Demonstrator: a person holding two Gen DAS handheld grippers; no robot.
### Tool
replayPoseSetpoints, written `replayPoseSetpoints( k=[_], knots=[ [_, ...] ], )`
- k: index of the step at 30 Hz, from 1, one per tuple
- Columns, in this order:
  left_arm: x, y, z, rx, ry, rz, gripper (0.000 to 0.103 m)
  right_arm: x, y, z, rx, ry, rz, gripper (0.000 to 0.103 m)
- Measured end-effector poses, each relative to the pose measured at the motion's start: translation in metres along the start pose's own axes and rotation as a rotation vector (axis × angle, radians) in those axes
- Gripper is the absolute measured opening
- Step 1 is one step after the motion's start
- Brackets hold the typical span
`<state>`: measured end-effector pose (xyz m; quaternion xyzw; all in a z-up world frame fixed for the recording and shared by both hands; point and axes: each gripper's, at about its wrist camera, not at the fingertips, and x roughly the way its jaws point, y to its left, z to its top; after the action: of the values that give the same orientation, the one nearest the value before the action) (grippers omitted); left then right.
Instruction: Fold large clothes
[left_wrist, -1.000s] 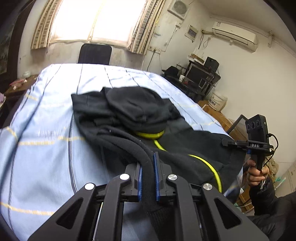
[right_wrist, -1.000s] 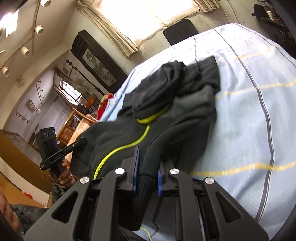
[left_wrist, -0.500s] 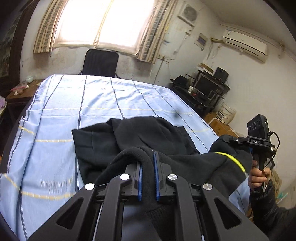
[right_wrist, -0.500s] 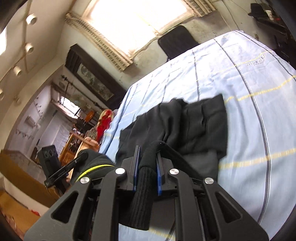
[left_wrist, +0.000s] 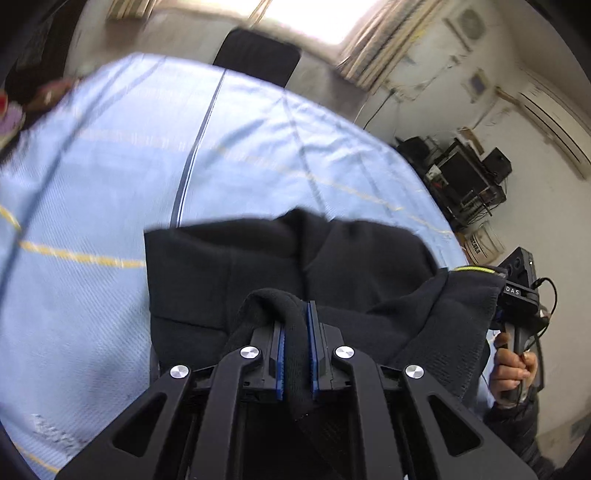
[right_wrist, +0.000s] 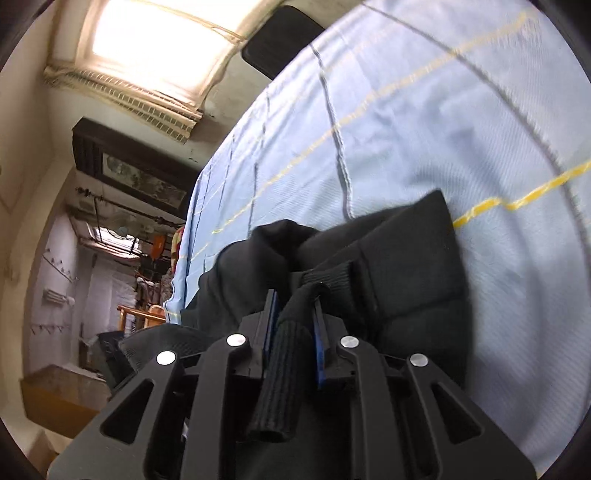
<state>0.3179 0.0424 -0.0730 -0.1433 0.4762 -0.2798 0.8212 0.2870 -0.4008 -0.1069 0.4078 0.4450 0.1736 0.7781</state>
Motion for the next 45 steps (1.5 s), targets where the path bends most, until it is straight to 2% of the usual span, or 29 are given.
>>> replayPoseSetpoints(
  k=[2,5,7,8,10,11,12,13,14,15,17,19,25,34,38,40,42,43,44,45],
  knots=[
    [0.000,0.003,0.001,-0.001,0.001,-0.014,0.011,0.002,-0.006,0.002,0.016,0.005,0.020,0.015],
    [-0.004,0.004,0.001,-0.004,-0.009,-0.025,0.013,-0.004,-0.004,0.001,0.001,-0.004,0.052,0.023],
    [-0.014,0.004,0.001,-0.014,-0.025,-0.058,0.015,-0.014,-0.001,0.000,-0.016,-0.025,0.101,0.038],
    [-0.020,0.004,0.000,-0.023,-0.037,-0.084,0.020,-0.022,0.002,-0.002,-0.027,-0.041,0.135,0.048],
    [-0.034,0.003,-0.002,-0.032,-0.058,-0.128,0.026,-0.035,0.009,-0.001,-0.055,-0.067,0.166,0.056],
    [-0.040,0.002,-0.003,-0.032,-0.070,-0.144,0.031,-0.041,0.012,-0.001,-0.073,-0.079,0.180,0.064],
    [-0.044,-0.001,-0.004,-0.032,-0.079,-0.155,0.042,-0.050,0.015,-0.002,-0.094,-0.109,0.192,0.072],
    [-0.054,-0.002,-0.006,-0.037,-0.117,-0.141,0.071,-0.056,0.016,-0.002,-0.103,-0.132,0.189,0.073],
    [-0.066,-0.002,-0.008,-0.047,-0.174,-0.106,0.088,-0.063,0.017,-0.003,-0.117,-0.157,0.182,0.074],
    [-0.075,-0.001,-0.010,-0.050,-0.213,-0.089,0.089,-0.069,0.016,-0.003,-0.127,-0.174,0.186,0.074],
    [-0.092,0.003,-0.010,-0.051,-0.271,-0.105,0.090,-0.074,0.017,-0.001,-0.120,-0.188,0.179,0.075],
    [-0.093,0.007,-0.010,-0.059,-0.282,-0.063,0.090,-0.071,0.014,-0.003,-0.126,-0.192,0.127,0.075],
    [-0.064,0.002,-0.002,-0.041,-0.193,-0.021,0.089,-0.059,0.008,-0.009,-0.147,-0.163,0.010,0.076],
    [-0.005,-0.024,0.044,0.049,-0.066,0.020,0.089,-0.023,0.034,0.008,-0.211,-0.108,-0.102,0.076],
    [0.027,-0.022,0.049,0.031,-0.023,0.014,0.089,0.000,0.036,0.012,-0.235,-0.082,-0.140,0.076],
    [0.035,-0.015,0.049,0.002,-0.020,-0.003,0.089,0.006,0.030,0.011,-0.228,-0.077,-0.132,0.076],
    [0.036,-0.012,0.048,-0.005,-0.029,-0.012,0.078,0.009,0.024,0.012,-0.207,-0.068,-0.114,0.076],
    [0.036,-0.013,0.047,-0.003,-0.030,-0.030,0.068,0.009,0.024,0.013,-0.205,-0.067,-0.110,0.076],
    [0.034,-0.013,0.046,-0.002,-0.033,-0.047,0.052,0.009,0.024,0.013,-0.209,-0.069,-0.108,0.074],
    [0.033,-0.014,0.046,0.002,-0.037,-0.052,0.045,0.010,0.027,0.012,-0.224,-0.072,-0.111,0.068]
  ],
)
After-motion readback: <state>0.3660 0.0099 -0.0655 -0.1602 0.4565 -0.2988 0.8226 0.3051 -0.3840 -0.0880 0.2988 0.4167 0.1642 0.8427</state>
